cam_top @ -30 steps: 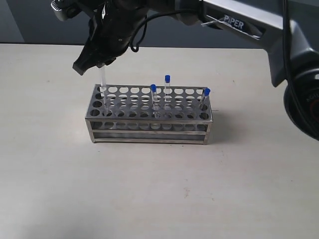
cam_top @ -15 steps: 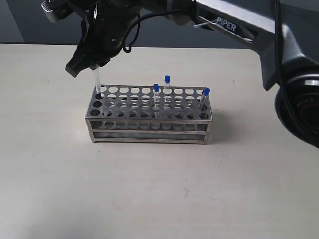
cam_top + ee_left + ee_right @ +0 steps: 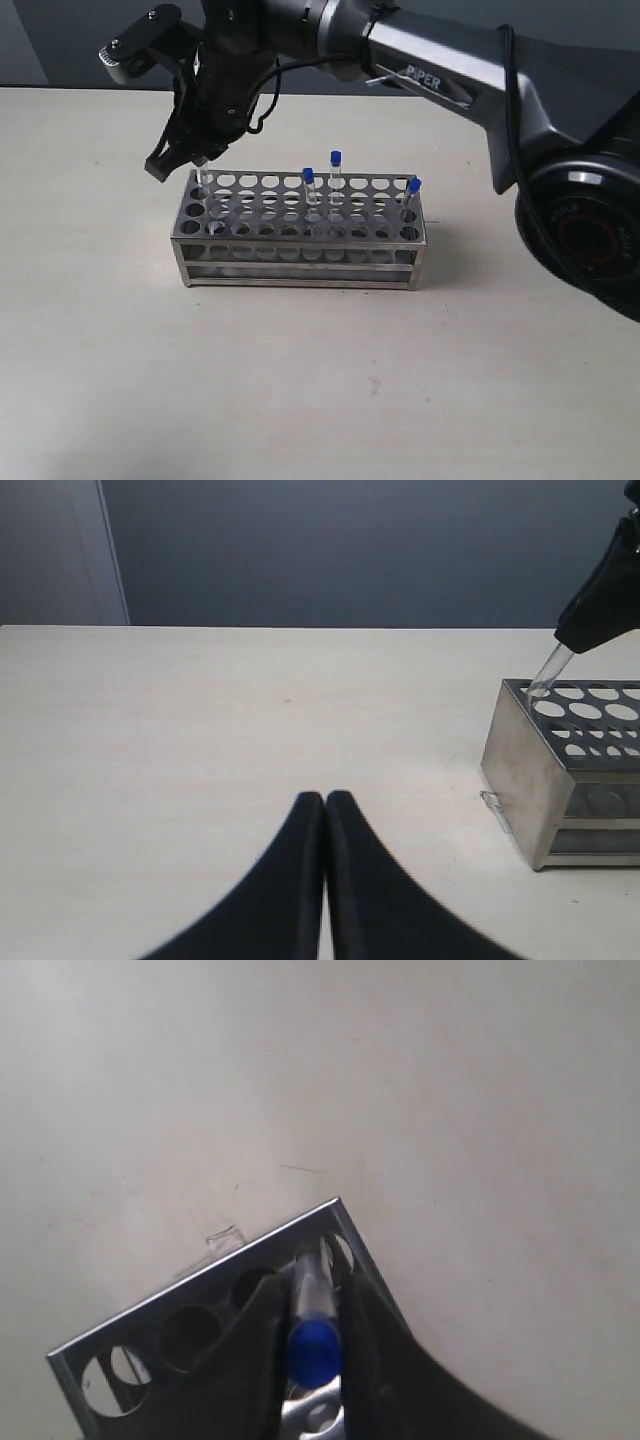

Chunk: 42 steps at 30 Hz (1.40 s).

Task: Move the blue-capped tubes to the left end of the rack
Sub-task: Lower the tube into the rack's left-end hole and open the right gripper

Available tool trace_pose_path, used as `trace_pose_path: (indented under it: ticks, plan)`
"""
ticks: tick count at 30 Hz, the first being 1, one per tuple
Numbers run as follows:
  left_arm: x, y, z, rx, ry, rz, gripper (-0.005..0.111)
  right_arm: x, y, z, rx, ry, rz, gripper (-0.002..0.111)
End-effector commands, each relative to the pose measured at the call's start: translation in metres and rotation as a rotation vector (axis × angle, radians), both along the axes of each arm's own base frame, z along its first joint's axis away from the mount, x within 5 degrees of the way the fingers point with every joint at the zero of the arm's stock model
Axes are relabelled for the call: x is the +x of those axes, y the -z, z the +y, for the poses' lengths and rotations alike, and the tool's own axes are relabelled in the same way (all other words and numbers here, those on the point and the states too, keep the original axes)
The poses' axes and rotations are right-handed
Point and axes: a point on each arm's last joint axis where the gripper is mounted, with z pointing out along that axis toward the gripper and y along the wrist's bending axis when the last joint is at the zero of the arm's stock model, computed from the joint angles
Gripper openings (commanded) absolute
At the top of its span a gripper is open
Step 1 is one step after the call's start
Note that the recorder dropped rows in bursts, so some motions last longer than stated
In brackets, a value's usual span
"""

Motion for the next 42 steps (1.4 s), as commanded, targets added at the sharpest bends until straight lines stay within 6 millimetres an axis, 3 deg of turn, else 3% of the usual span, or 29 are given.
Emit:
trace_pose_path:
  ticks: [1,10,30,39,42]
  plan:
    - [0.0,-0.002,-0.001,-0.004,0.008,-0.012,0.001,0.001,-0.005,0.0,0.03,0.02,-0.002,0.0]
    - [0.0,-0.002,-0.001,-0.004,0.008,-0.012,0.001,0.004,0.019,0.005,0.012,0.034,0.024,0.0]
    - [0.0,-0.002,-0.001,-0.002,0.009,-0.014,0.001,0.006,0.022,0.011,0.074,0.044,0.029,0.001]
    - [0.0,-0.002,-0.001,-0.001,0.008,-0.012,0.001,0.004,0.021,0.011,0.077,0.048,0.047,0.035]
    - [0.0,-0.002,-0.001,-0.001,0.008,-0.012,0.001,0.003,0.02,0.01,0.071,0.054,0.057,0.04]
